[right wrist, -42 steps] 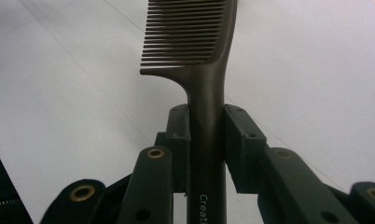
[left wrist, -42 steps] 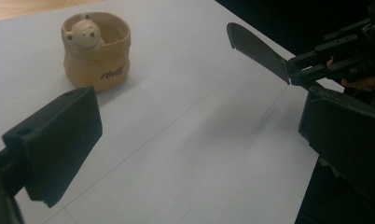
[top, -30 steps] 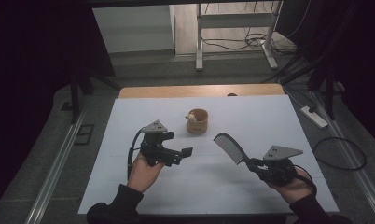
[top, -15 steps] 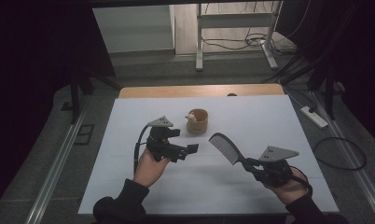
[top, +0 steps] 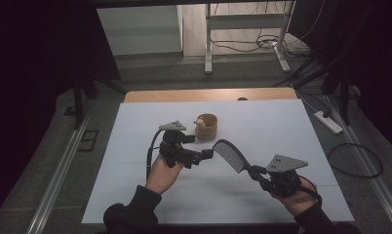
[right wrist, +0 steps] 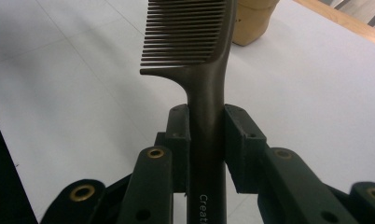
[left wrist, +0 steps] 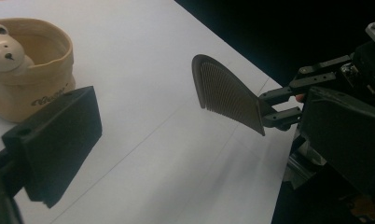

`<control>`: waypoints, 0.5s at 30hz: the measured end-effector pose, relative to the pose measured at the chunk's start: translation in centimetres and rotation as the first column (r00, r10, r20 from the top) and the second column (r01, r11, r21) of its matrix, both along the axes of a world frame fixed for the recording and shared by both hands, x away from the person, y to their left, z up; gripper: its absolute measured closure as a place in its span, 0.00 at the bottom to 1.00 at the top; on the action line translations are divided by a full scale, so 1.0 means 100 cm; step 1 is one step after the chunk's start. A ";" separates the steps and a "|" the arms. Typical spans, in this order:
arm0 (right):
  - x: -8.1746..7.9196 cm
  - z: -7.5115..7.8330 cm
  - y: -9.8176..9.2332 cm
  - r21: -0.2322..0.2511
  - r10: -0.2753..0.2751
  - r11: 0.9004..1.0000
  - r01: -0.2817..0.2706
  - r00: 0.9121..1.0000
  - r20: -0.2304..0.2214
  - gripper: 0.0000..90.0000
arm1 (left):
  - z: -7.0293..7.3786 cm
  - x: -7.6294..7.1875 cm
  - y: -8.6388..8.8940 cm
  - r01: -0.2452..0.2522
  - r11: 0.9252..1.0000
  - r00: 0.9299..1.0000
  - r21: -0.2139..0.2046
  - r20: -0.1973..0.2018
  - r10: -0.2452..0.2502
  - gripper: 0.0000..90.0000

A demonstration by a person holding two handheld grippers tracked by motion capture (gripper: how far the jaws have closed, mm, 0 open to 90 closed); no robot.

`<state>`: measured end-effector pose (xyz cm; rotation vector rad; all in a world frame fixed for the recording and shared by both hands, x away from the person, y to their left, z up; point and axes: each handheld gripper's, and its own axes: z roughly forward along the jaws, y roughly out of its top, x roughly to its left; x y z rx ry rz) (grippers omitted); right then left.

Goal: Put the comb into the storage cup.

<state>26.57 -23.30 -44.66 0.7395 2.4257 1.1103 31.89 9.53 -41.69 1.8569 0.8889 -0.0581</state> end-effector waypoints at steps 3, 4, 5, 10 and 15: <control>-0.001 0.000 0.002 0.005 0.006 1.000 -0.006 1.000 0.008 0.80 | -0.001 0.001 -0.002 0.004 1.000 1.000 -0.005 -0.005 -0.004 0.00; -0.002 0.001 0.003 0.007 0.007 1.000 -0.007 1.000 0.009 0.80 | -0.001 0.001 -0.002 0.007 1.000 1.000 -0.010 -0.010 -0.007 0.00; -0.003 0.001 0.003 0.009 0.011 1.000 -0.011 1.000 0.011 0.80 | -0.001 0.001 -0.003 0.011 1.000 1.000 -0.015 -0.015 -0.011 0.00; -0.006 0.001 0.008 0.013 0.031 0.999 -0.031 0.999 0.020 0.80 | -0.003 0.004 -0.006 0.027 0.999 0.999 -0.043 -0.046 -0.029 0.00; -0.010 0.001 0.013 0.018 0.052 0.998 -0.052 0.998 0.032 0.80 | -0.004 0.006 -0.007 0.040 0.997 0.997 -0.069 -0.070 -0.045 0.00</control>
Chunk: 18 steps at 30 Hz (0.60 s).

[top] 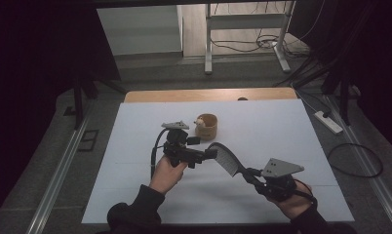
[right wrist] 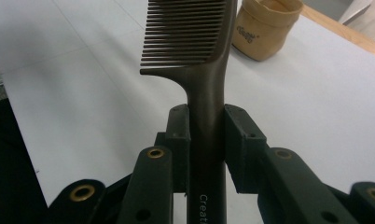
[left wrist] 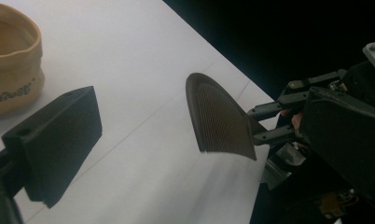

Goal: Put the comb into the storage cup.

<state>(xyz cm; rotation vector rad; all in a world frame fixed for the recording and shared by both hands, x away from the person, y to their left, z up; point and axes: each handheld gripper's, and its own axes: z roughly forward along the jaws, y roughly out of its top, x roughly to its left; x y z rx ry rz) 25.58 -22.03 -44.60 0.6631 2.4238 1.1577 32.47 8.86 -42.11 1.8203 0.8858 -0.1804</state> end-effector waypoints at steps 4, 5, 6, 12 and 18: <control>-0.003 0.000 0.004 0.006 0.018 1.000 -0.018 1.000 0.010 0.80 | -0.002 0.002 0.000 0.013 1.000 1.000 -0.017 -0.021 -0.013 0.00; -0.004 0.001 0.005 0.009 0.023 1.000 -0.023 1.000 0.011 0.80 | -0.003 0.003 -0.001 0.016 1.000 0.999 -0.021 -0.027 -0.017 0.00; -0.005 0.001 0.006 0.010 0.027 1.000 -0.027 1.000 0.013 0.80 | -0.004 0.003 -0.001 0.018 1.000 0.999 -0.024 -0.033 -0.019 0.00; -0.009 0.000 0.011 0.009 0.053 0.999 -0.053 0.998 0.018 0.80 | -0.006 0.005 -0.003 0.045 0.998 0.997 -0.045 -0.059 -0.047 0.00; -0.011 0.000 0.014 0.006 0.066 0.998 -0.066 0.998 0.021 0.80 | -0.004 0.003 -0.006 0.067 0.997 0.996 -0.039 -0.052 -0.069 0.00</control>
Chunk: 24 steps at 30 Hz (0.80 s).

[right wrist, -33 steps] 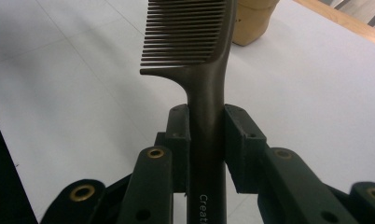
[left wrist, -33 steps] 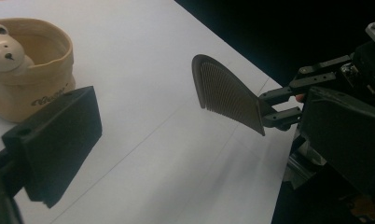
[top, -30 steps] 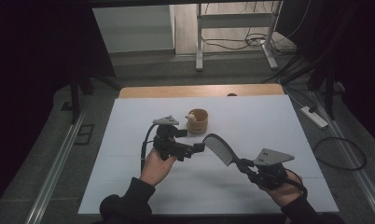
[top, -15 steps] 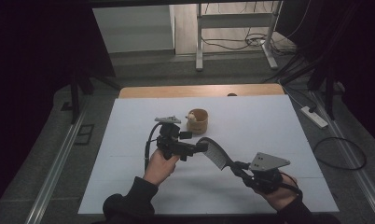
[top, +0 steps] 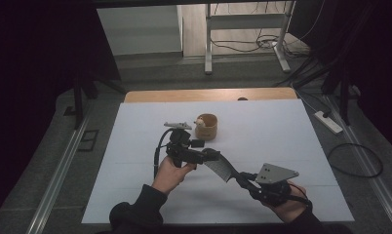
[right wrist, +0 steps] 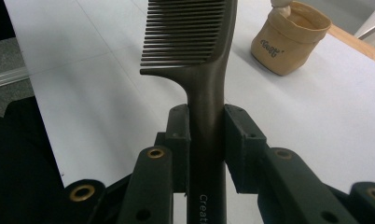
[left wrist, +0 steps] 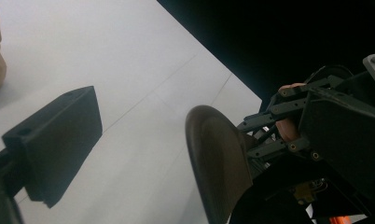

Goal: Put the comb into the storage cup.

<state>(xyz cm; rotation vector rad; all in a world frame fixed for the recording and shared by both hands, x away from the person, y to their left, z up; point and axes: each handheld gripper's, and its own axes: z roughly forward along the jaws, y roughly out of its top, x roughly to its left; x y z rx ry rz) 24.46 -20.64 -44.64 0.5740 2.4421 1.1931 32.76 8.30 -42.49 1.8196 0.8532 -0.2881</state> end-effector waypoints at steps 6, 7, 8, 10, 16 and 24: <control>-0.001 0.000 0.000 -0.003 0.000 1.000 0.000 1.000 0.010 0.80 | 0.000 0.001 0.006 0.023 0.998 0.998 -0.061 -0.051 -0.026 0.25; -0.001 0.000 0.001 -0.001 0.001 1.000 -0.001 1.000 0.011 0.80 | 0.000 0.002 0.007 0.026 0.997 0.997 -0.074 -0.067 -0.031 0.31; -0.001 0.000 0.001 -0.002 0.002 1.000 -0.002 1.000 0.011 0.80 | -0.001 0.002 0.008 0.029 0.997 0.996 -0.078 -0.078 -0.035 0.38; -0.001 0.000 0.001 -0.003 0.002 1.000 -0.002 1.000 0.012 0.80 | -0.001 0.003 0.008 0.026 0.997 0.994 -0.076 -0.102 -0.034 0.48; -0.001 0.000 0.000 -0.001 0.003 1.000 -0.003 1.000 0.017 0.80 | -0.002 0.003 0.007 0.030 0.997 0.991 -0.070 -0.130 -0.039 0.69; -0.002 0.000 0.001 -0.002 0.011 1.000 -0.011 1.000 0.028 0.80 | -0.006 0.004 0.010 0.032 0.993 0.984 -0.115 -0.168 -0.051 0.87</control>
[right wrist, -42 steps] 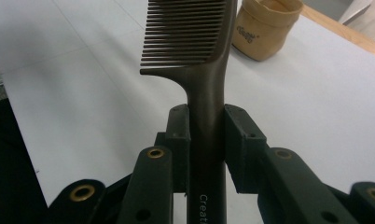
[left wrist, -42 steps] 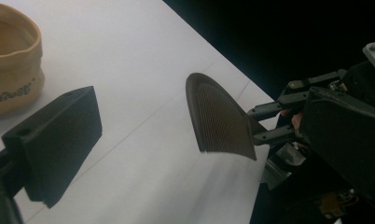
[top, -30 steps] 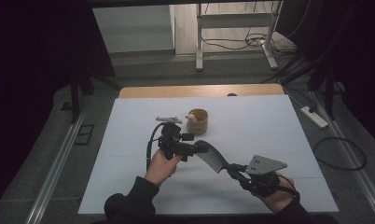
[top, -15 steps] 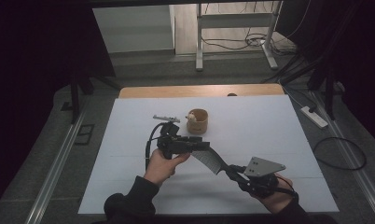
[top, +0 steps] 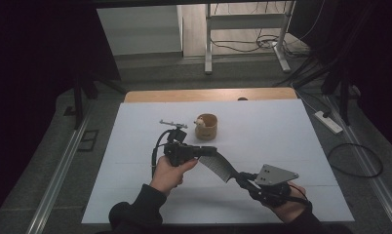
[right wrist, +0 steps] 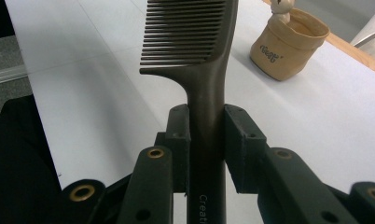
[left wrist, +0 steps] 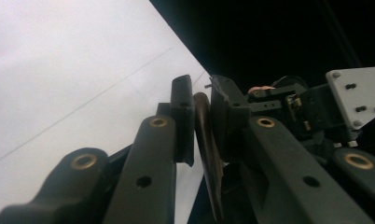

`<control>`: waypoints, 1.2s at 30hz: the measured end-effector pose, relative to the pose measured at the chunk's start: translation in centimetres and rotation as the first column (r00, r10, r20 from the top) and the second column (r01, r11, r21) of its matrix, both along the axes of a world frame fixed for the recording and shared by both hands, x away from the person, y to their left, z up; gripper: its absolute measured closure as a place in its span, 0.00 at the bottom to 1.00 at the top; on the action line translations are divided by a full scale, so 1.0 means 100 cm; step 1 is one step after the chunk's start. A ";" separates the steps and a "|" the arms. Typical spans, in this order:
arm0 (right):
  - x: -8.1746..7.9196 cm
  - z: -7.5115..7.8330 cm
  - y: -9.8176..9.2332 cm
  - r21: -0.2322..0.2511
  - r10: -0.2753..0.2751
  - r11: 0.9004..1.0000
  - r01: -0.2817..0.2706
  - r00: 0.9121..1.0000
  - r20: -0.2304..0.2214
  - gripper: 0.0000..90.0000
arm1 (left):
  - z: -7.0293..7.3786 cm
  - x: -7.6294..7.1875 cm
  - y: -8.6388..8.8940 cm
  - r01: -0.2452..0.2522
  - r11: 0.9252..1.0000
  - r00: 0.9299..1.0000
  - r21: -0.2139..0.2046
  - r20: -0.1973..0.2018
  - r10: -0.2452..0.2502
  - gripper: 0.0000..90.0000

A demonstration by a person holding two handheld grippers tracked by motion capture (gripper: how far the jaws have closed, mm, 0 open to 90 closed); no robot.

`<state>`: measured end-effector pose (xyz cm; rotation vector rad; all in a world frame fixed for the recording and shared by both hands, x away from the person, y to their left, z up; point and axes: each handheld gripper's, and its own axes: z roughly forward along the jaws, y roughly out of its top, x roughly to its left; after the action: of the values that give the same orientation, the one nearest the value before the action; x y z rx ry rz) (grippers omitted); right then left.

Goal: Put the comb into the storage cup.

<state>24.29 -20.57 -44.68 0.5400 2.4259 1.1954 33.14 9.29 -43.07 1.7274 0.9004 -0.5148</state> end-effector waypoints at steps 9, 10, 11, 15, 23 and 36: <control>0.000 -0.002 0.001 -0.019 0.003 1.000 -0.003 1.000 0.028 0.80 | 0.000 -0.002 0.001 0.004 0.999 0.999 -0.050 -0.033 -0.006 0.93; 0.000 -0.002 0.001 -0.019 0.004 1.000 -0.004 1.000 0.031 0.80 | 0.000 -0.002 0.001 0.004 0.999 0.999 -0.053 -0.031 -0.006 0.93; 0.000 -0.002 0.001 -0.017 0.005 1.000 -0.005 0.999 0.031 0.80 | 0.000 -0.002 0.001 0.003 0.998 0.999 -0.056 -0.035 -0.005 0.93; 0.000 -0.003 0.001 -0.017 0.006 1.000 -0.006 0.999 0.037 0.79 | -0.001 -0.002 0.001 0.004 0.998 0.999 -0.066 -0.041 -0.007 0.93; 0.001 -0.003 0.001 0.003 0.003 1.000 -0.003 1.000 0.023 0.70 | 0.001 -0.002 0.003 -0.003 0.998 1.000 -0.059 -0.020 0.002 0.93; 0.007 -0.006 0.000 -0.022 -0.013 1.000 0.012 0.999 -0.052 0.45 | 0.006 -0.004 0.008 -0.024 0.999 1.000 -0.047 0.015 0.025 0.93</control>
<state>25.00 -20.61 -45.30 0.5857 2.4724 1.1626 32.76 10.13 -42.50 1.6741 0.8907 -0.5015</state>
